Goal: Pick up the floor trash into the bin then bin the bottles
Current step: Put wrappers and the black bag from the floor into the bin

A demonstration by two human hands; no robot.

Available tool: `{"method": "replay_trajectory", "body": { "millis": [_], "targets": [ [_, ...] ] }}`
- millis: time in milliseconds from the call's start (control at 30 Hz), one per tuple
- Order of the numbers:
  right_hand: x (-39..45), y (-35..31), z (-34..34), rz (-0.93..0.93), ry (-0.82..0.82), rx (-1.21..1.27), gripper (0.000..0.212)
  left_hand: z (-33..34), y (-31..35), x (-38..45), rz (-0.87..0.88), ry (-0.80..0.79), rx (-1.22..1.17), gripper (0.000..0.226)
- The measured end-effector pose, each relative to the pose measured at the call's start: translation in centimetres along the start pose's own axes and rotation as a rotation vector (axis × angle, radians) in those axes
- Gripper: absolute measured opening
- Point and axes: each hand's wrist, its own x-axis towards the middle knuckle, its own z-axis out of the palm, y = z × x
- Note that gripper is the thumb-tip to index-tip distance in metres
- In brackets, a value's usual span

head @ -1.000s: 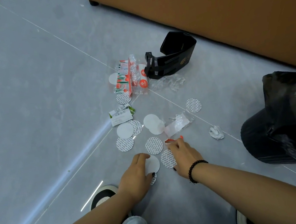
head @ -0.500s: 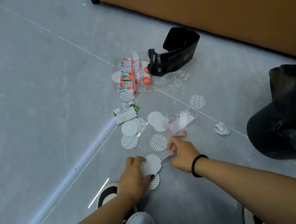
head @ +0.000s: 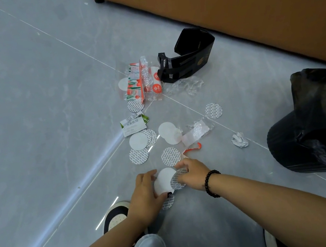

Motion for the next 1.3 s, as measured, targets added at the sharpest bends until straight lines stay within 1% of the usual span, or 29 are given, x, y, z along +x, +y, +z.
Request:
{"method": "replay_trajectory", "body": {
  "millis": [133, 200, 233, 267, 300, 333, 400, 500, 667, 733, 800, 833, 900, 967, 1000, 1100, 1133, 1200, 1300],
  "targets": [
    [0.2, -0.2, -0.6, 0.092, 0.009, 0.098, 0.012, 0.1, 1.3, -0.5, 0.088, 0.009, -0.051, 0.079],
    [0.3, -0.3, -1.0, 0.113, 0.023, 0.093, 0.011, 0.1, 1.7, -0.6, 0.115, 0.011, -0.054, 0.077],
    [0.4, -0.3, -1.1, 0.122, 0.028, 0.096, 0.007, 0.2, 2.0, -0.7, 0.123, 0.012, -0.050, 0.075],
    [0.4, -0.3, -1.1, 0.127, 0.033, 0.102, 0.006, 0.1, 2.2, -0.7, 0.131, 0.012, -0.044, 0.073],
    [0.6, -0.1, -1.1, 0.119, 0.029, 0.094, 0.013, 0.2, 2.4, -0.8, 0.141, 0.011, -0.039, 0.071],
    [0.5, 0.0, -1.1, 0.110, 0.018, 0.079, 0.014, 0.2, 2.4, -0.8, 0.151, 0.008, -0.035, 0.070],
    [0.5, 0.2, -0.8, 0.081, 0.003, 0.040, 0.006, 0.3, 2.2, -0.9, 0.161, 0.005, -0.032, 0.071],
    [0.6, 0.8, -0.8, 0.046, 0.054, -0.012, 0.007, 0.3, 1.2, -1.0, 0.113, 0.010, 0.006, 0.074],
    [0.3, 0.9, -1.6, 0.007, 0.179, 0.006, 0.010, -0.2, -0.5, -1.3, 0.036, 0.002, 0.189, 0.072],
    [0.4, 1.0, -1.9, -0.025, 0.215, 0.019, 0.010, -0.2, -0.6, -1.3, 0.038, -0.013, 0.302, 0.068],
    [0.4, 1.0, -2.0, -0.049, 0.240, 0.018, 0.018, 0.2, -0.5, -1.1, 0.063, -0.037, 0.411, 0.063],
    [0.5, 1.0, -2.1, -0.059, 0.244, 0.003, 0.018, 0.4, -0.4, -0.9, 0.059, -0.050, 0.430, 0.061],
    [0.9, 0.8, -2.1, -0.121, 0.240, -0.117, 0.013, 0.5, -0.5, -0.6, 0.005, -0.073, 0.399, 0.057],
    [1.4, 0.1, -2.1, -0.205, 0.218, -0.296, 0.009, 0.4, -0.6, -0.2, -0.045, -0.086, 0.367, 0.050],
    [1.6, -0.5, -2.1, -0.248, 0.207, -0.383, 0.011, 0.3, -0.6, 0.0, -0.054, -0.097, 0.365, 0.047],
    [2.3, -2.7, -1.8, -0.342, 0.176, -0.571, 0.028, 0.2, -0.7, 0.4, -0.063, -0.118, 0.336, 0.043],
    [2.5, -3.4, -1.5, -0.350, 0.159, -0.625, 0.031, 0.2, -0.7, 0.4, -0.060, -0.118, 0.321, 0.041],
    [2.8, -4.3, -0.9, -0.306, 0.116, -0.718, 0.036, 0.2, -0.8, 0.3, -0.046, -0.111, 0.295, 0.036],
    [3.0, -4.1, -0.2, -0.232, 0.066, -0.778, 0.040, 0.3, -0.9, 0.2, -0.046, -0.121, 0.229, 0.027]
  ]
}}
